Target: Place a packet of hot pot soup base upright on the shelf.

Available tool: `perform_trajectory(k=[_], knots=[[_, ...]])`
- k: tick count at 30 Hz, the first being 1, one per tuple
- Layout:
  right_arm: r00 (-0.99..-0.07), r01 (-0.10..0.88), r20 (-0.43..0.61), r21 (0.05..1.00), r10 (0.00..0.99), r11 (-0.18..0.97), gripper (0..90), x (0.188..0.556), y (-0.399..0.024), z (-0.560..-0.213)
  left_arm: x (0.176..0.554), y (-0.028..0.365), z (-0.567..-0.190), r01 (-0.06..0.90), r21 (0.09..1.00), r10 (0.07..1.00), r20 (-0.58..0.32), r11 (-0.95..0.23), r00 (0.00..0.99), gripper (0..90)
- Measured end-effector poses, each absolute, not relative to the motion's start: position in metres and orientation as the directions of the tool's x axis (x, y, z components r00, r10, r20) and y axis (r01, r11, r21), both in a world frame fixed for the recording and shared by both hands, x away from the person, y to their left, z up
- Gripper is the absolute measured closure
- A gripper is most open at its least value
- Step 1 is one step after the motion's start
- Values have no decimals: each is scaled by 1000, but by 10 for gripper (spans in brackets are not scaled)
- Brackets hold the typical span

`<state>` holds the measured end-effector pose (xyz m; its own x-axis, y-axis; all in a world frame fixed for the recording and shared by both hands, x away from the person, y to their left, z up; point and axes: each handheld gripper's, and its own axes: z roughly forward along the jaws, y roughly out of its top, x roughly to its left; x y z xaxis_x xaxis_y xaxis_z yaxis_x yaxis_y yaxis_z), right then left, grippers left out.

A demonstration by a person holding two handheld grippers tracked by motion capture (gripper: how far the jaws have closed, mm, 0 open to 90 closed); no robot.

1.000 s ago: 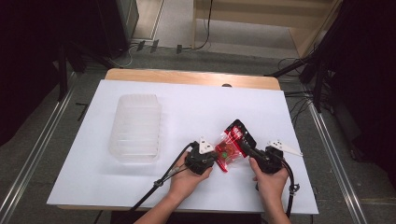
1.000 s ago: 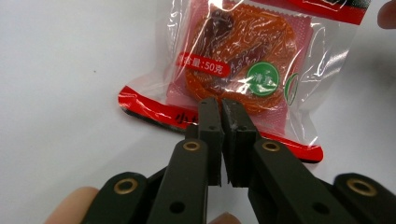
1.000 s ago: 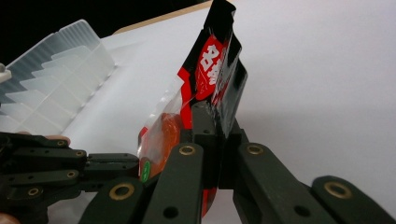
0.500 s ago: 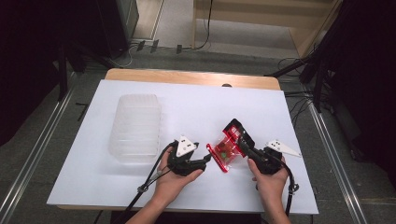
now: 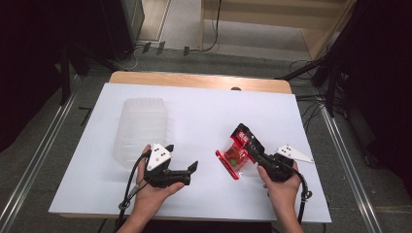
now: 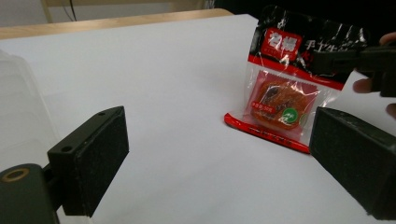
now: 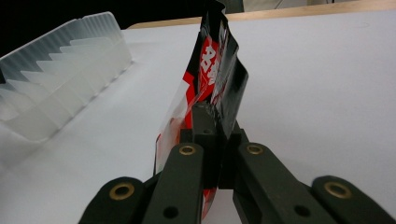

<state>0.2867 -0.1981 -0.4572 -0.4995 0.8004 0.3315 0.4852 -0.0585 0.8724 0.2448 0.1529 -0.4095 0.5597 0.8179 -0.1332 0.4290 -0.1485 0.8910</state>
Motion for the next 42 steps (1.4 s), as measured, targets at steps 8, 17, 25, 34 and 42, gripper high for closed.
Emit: perform_trajectory(k=[8,17,25,34,42], knots=[[-528,473,316,880,789,-36,900,286,-196,-451,244,182,-402,411,906,851,-132,-105,508,5],[-576,436,271,900,771,9,900,288,-191,-434,249,231,-390,383,924,884,-160,-23,439,0],[-607,404,211,912,766,70,900,294,-188,-415,250,262,-386,374,927,918,-158,12,364,0],[-612,380,174,920,771,94,900,304,-182,-396,252,286,-385,382,923,944,-163,43,287,0],[-626,372,157,921,764,116,900,317,-174,-382,255,302,-385,391,918,950,-170,57,261,0]])
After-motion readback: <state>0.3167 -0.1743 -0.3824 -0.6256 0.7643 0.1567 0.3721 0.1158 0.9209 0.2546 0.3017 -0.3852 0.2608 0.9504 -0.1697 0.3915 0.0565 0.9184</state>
